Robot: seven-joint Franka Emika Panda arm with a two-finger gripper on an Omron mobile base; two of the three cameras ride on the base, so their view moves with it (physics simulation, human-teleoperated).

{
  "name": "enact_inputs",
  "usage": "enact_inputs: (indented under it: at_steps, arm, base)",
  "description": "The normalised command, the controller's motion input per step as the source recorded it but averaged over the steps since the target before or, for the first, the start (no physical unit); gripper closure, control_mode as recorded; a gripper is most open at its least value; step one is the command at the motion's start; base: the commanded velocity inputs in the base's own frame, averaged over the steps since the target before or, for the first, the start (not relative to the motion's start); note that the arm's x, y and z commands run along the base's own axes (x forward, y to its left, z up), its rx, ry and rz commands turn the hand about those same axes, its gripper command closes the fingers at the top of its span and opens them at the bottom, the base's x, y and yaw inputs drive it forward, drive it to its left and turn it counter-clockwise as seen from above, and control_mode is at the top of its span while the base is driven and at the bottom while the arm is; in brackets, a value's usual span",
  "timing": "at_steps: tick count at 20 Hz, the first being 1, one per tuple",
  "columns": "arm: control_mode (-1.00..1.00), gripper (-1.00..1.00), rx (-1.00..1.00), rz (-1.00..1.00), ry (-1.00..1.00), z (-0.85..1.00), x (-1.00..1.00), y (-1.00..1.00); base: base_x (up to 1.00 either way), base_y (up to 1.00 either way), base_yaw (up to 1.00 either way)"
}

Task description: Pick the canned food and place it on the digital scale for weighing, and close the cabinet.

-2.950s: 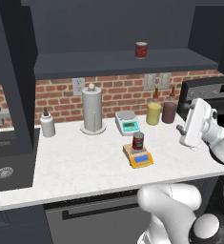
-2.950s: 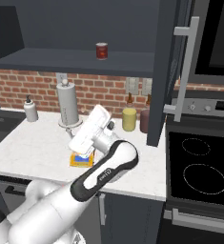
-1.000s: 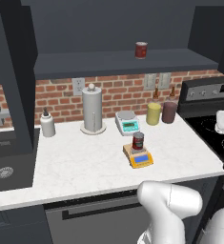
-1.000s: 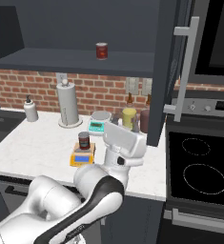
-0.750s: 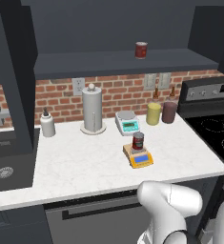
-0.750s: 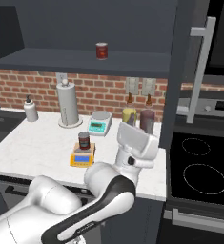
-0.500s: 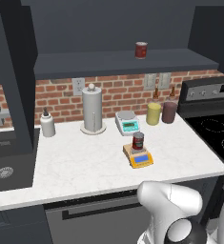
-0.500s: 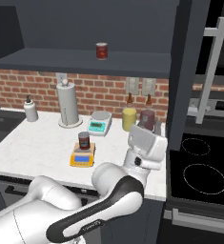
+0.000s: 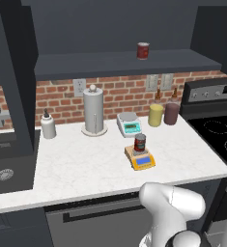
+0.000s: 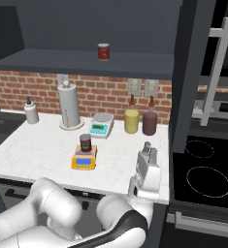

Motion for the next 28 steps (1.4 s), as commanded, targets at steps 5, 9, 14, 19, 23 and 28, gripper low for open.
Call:
enact_inputs:
  at_steps: [5, 9, 14, 19, 23, 28]
  arm:
    - [-1.00, -1.00, 0.09, -0.04, -0.11, 0.21, -0.01, -0.43]
    - [-1.00, -1.00, 0.17, -0.01, -0.02, 0.53, 0.01, -0.68]
    - [-1.00, -1.00, 0.05, 0.00, 0.00, 0.20, 0.13, -0.50]
    - [-1.00, -1.00, 0.00, 0.00, 0.01, 0.02, 0.19, -0.41]
    - [-1.00, -1.00, 0.00, 0.00, 0.00, 0.00, 0.02, -0.19]
    - [-1.00, -1.00, 0.00, 0.00, -0.15, 0.43, 0.02, -0.03]
  base:
    - [0.00, 0.00, 0.00]
    - [0.00, 0.00, 0.00]
    - [0.00, 0.00, 0.00]
    - [0.00, 0.00, 0.00]
    - [0.00, 0.00, 0.00]
    - [0.00, 0.00, 0.00]
